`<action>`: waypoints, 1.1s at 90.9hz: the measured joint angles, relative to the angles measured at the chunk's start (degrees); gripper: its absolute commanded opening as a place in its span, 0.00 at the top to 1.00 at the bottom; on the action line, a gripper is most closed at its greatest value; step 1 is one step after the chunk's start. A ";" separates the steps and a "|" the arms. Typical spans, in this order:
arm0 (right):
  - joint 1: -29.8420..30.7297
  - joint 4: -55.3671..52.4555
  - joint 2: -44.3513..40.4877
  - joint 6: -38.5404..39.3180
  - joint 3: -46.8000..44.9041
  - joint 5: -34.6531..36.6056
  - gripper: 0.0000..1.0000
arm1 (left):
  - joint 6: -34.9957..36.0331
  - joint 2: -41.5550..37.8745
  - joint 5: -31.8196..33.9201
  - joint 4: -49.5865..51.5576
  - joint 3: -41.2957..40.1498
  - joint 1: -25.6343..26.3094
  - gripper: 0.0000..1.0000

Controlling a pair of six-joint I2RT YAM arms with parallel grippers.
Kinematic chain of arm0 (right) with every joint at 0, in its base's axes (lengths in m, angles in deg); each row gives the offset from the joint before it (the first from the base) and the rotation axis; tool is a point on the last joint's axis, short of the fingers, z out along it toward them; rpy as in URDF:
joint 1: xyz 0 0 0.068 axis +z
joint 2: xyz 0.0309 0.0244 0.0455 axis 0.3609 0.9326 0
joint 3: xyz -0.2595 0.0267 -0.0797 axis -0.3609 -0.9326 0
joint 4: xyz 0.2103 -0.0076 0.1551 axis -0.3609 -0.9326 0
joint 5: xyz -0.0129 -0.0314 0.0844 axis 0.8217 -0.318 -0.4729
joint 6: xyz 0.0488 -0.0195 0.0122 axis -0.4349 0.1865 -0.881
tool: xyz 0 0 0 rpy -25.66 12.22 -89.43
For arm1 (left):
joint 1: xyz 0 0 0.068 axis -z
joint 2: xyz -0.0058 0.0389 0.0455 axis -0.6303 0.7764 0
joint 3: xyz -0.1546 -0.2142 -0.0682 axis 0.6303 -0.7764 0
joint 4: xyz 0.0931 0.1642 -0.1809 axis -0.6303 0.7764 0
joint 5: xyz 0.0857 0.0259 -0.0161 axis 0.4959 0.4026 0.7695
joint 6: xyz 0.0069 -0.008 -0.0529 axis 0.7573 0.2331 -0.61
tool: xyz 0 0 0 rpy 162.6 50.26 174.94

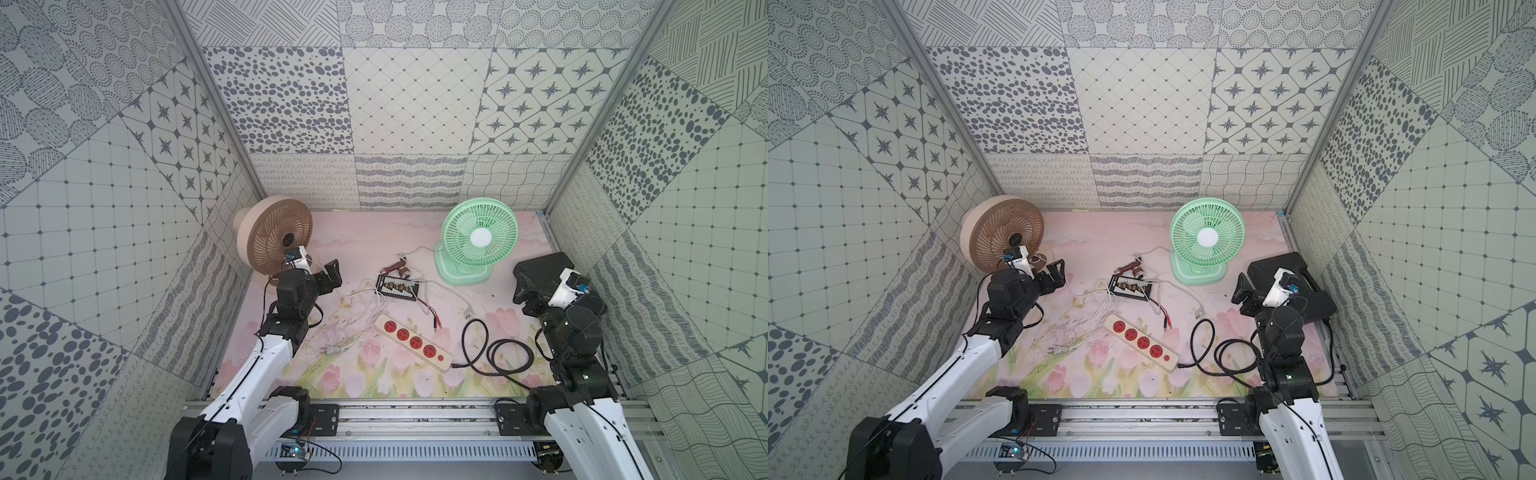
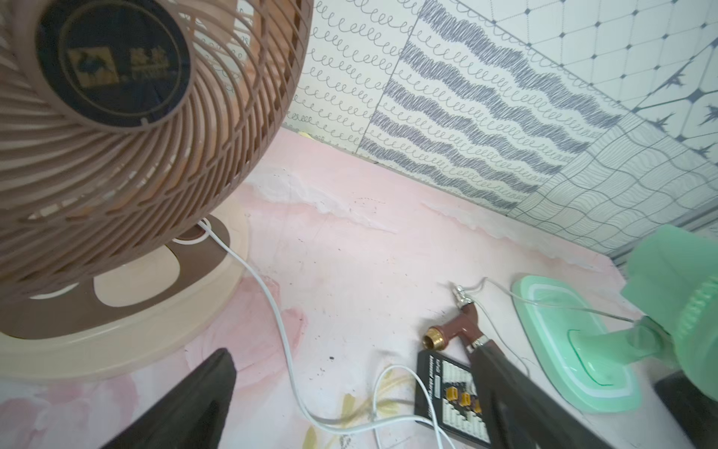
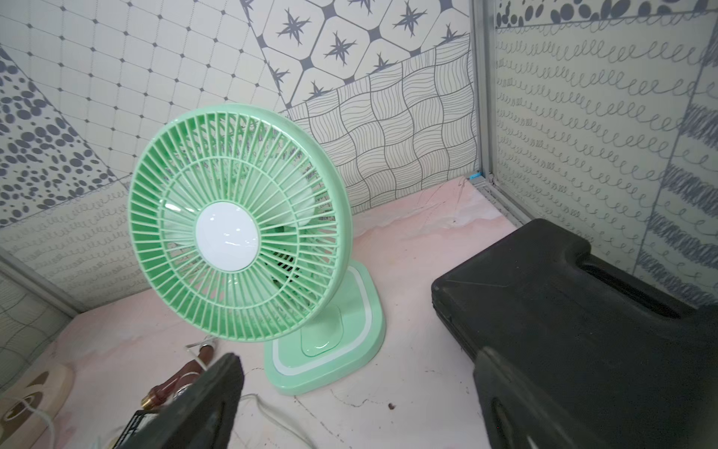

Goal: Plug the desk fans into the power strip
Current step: Move the distractor to the center of the board.

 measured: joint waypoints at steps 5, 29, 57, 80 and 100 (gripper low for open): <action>0.00 -2.93 -0.96 -1.73 1.86 -2.03 0.03 | -1.79 -1.66 -1.68 1.92 0.09 0.00 0.01; -0.02 -11.23 -5.14 -10.29 3.52 -13.35 0.03 | -8.28 -7.67 -9.33 11.89 1.22 0.00 0.01; -0.02 -12.85 -6.64 -16.35 2.16 -24.92 0.03 | -13.44 -9.35 -20.11 18.75 0.50 0.00 0.01; 0.04 -10.71 -6.67 -17.97 -3.19 -35.65 0.03 | -22.38 -6.67 -27.17 17.35 -4.52 0.11 0.00; 5.38 -7.26 -5.62 -19.32 -8.79 -38.75 0.05 | -27.17 -7.50 -28.44 15.26 -6.45 6.01 0.00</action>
